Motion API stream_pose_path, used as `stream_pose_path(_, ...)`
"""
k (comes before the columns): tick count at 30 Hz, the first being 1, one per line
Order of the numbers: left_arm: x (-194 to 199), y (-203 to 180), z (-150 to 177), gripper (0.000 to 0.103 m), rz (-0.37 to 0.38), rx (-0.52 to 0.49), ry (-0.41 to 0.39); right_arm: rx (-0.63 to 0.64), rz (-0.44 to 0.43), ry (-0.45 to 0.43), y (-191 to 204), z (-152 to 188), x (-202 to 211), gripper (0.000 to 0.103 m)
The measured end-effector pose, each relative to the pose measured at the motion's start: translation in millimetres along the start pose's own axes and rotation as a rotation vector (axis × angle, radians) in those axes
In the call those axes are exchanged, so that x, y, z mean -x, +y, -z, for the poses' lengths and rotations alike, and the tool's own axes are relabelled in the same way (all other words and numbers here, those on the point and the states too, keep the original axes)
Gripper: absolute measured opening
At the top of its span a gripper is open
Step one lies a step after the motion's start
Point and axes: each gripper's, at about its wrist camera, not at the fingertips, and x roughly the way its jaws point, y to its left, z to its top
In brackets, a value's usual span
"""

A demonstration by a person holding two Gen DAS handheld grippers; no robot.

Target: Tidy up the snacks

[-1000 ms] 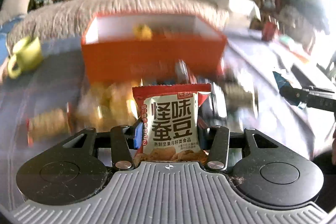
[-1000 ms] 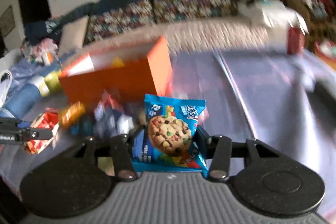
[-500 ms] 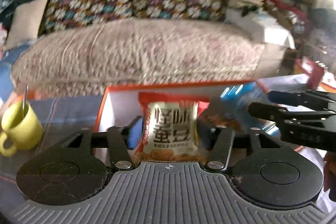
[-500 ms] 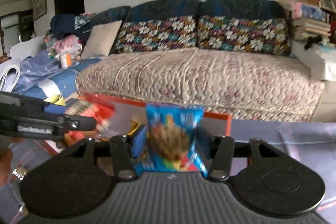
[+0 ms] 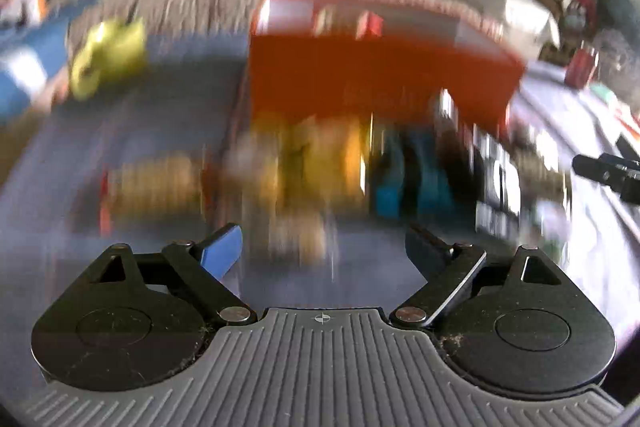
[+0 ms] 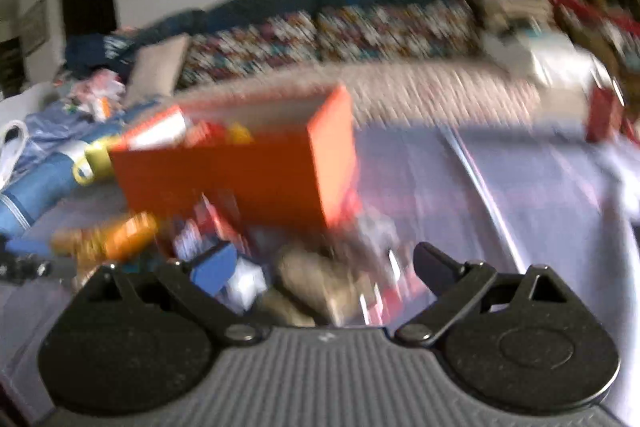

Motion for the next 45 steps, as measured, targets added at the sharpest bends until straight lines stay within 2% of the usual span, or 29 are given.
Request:
stream_pose_path(2,-0.1,1.6,19.7,0.064,-0.017,0.018,0.048,-0.048,0.016,0.011,-8.6,17.0,6.7,0.094)
stream_pose_path(5,3.1,1.4,26.2,0.064,-0.05,0.007,0.057,-0.09,0.033,-0.002,-18.5,29.1,12.8,0.094)
stream_pose_path(9,5.4,-6.0,-4.3,0.064,-0.063,-0.056,-0.031,-0.148,0.035,-0.02,-30.1,34.0,13.7,0.094)
stream_pose_path(13,-18.2,-23.2,-44.5,0.061,-0.067,-0.182,-0.086,-0.17,0.005,-0.04,-29.9,30.2,15.2,0.094)
stream_pose_path(14,-28.1,-27.9,-51.9,0.056,-0.066,-0.222,-0.082,-0.167,0.006,-0.043,-29.9,29.7,16.2,0.094)
stream_pose_path(16,-48.8,-35.3,-61.9,0.037,-0.062,-0.299,-0.053,-0.173,0.005,-0.047,-30.6,28.3,16.8,0.094)
stream_pose_path(17,-58.9,-36.8,-64.8,0.019,-0.052,-0.326,-0.032,-0.181,0.004,-0.048,-31.8,28.2,16.6,0.095)
stream_pose_path(18,-68.1,-37.1,-66.5,0.009,-0.057,-0.342,-0.009,-0.19,0.0,-0.048,-33.2,28.0,16.5,0.102)
stream_pose_path(21,-75.7,-32.0,-62.3,0.004,-0.049,-0.321,0.021,-0.2,0.003,-0.053,-35.1,28.4,17.0,0.101)
stream_pose_path(26,-43.4,-35.8,-26.9,0.003,-0.018,-0.28,0.027,-0.146,-0.03,-0.012,-22.6,30.6,11.0,0.101)
stream_pose_path(29,-23.3,-41.5,-3.4,0.004,-0.02,-0.229,0.039,-0.075,-0.093,0.03,-1.6,32.0,8.6,0.101)
stream_pose_path(34,-9.0,-42.5,21.9,0.012,-0.032,-0.179,0.031,0.08,-0.166,0.07,45.0,32.8,5.6,0.101)
stream_pose_path(37,-8.6,-40.1,24.2,0.018,-0.021,-0.164,0.036,0.174,-0.161,0.092,67.0,35.3,-3.2,0.101)
stream_pose_path(39,-7.8,-37.7,24.4,0.03,-0.015,-0.158,0.032,0.22,-0.162,0.125,78.1,38.4,-15.0,0.101)
stream_pose_path(42,-9.3,-38.3,20.8,0.041,-0.021,-0.161,0.014,0.285,-0.135,0.135,89.4,44.9,-24.8,0.101)
stream_pose_path(44,-14.7,-38.0,17.5,0.041,-0.031,-0.16,0.01,0.3,-0.122,0.132,92.3,47.7,-22.9,0.099)
stream_pose_path(45,-18.5,-37.0,15.3,0.036,-0.034,-0.152,0.011,0.292,-0.117,0.131,91.4,47.6,-20.9,0.096)
